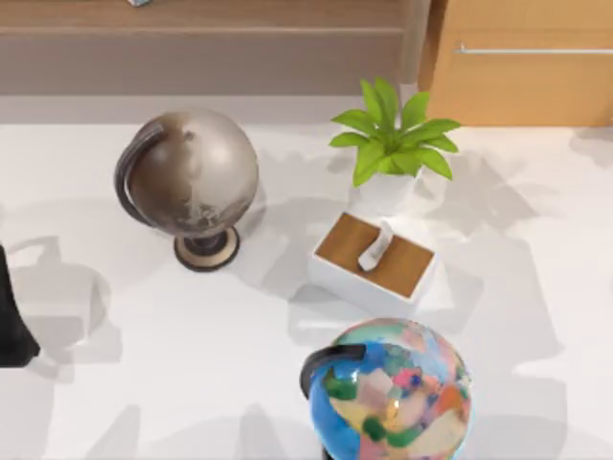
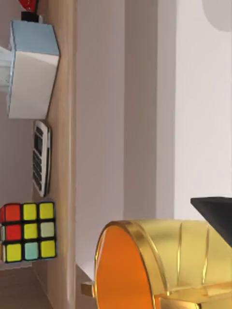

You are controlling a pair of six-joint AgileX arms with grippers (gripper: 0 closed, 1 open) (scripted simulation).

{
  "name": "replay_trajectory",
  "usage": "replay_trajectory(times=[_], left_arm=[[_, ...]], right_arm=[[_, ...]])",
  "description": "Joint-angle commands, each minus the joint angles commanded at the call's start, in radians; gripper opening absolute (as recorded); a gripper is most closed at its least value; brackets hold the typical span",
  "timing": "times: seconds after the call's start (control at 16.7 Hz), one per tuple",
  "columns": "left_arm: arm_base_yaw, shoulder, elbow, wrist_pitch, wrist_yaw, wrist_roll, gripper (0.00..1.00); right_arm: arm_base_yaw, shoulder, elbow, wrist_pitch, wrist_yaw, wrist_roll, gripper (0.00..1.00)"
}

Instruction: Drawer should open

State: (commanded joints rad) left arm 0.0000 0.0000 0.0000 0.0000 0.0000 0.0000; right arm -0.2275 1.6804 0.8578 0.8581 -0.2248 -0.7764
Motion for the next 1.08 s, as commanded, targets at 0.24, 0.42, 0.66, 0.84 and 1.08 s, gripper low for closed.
replay_trajectory(times=[0.24,0.42,0.66,0.84,1.08], left_arm=[[0.0,0.0,0.0,0.0,0.0,0.0,1.0],[0.0,0.0,0.0,0.0,0.0,0.0,1.0],[0.0,0.0,0.0,0.0,0.0,0.0,1.0],[0.0,0.0,0.0,0.0,0.0,0.0,1.0],[0.0,0.0,0.0,0.0,0.0,0.0,1.0]], right_arm=[[0.164,0.231,0.034,0.175,0.183,-0.322,1.0],[0.272,0.38,0.056,0.289,0.301,-0.532,1.0],[0.375,0.515,0.079,0.396,0.408,-0.728,1.0],[0.404,0.55,0.087,0.426,0.437,-0.781,1.0],[0.4,0.547,0.082,0.423,0.435,-0.78,1.0]])
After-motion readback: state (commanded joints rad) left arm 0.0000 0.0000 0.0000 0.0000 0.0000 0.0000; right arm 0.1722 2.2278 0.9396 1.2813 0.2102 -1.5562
